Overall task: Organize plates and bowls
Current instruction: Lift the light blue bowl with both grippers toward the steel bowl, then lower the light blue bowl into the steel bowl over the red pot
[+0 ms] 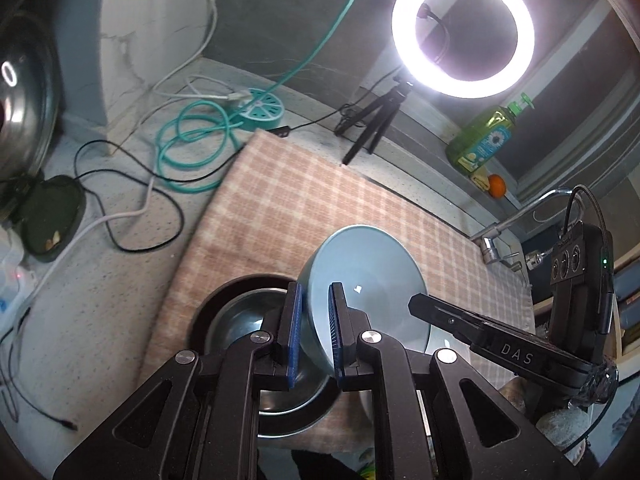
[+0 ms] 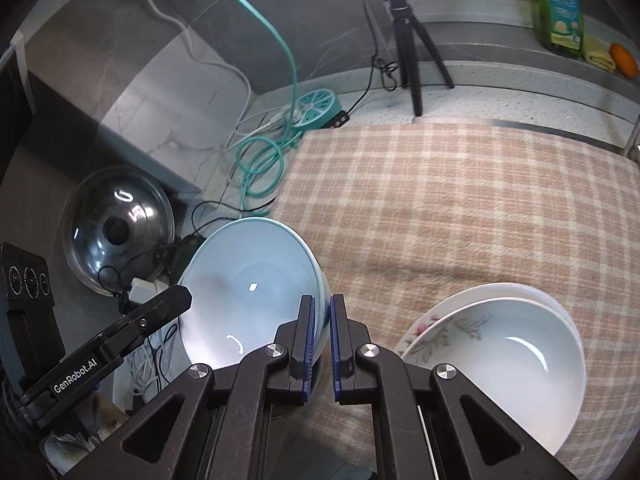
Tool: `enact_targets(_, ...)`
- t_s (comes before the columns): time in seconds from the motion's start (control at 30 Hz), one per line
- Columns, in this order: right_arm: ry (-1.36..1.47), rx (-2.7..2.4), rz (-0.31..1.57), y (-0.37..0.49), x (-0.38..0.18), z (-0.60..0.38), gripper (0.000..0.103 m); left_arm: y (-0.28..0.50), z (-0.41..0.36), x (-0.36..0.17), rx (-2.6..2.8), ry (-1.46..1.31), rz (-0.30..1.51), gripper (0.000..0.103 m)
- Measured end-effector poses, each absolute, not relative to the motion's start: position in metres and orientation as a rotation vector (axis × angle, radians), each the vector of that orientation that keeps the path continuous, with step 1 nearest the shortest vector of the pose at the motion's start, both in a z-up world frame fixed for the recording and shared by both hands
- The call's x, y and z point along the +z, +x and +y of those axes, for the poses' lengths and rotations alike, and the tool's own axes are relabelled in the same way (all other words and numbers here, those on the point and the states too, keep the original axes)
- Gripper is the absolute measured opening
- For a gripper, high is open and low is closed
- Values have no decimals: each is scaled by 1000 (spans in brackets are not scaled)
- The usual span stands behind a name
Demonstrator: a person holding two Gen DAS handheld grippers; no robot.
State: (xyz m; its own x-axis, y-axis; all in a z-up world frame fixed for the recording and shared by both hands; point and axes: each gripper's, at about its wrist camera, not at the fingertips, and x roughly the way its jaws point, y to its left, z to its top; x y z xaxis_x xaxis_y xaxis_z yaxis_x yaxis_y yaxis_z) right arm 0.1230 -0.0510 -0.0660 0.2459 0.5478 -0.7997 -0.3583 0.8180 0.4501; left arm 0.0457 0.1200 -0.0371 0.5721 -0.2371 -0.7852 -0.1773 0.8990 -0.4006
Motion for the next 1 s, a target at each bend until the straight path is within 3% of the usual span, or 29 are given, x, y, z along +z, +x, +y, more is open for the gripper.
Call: enact_targets(1.0,67,639,1234,101,-104,-5,7,17,157,-83,16,-543,1044,11)
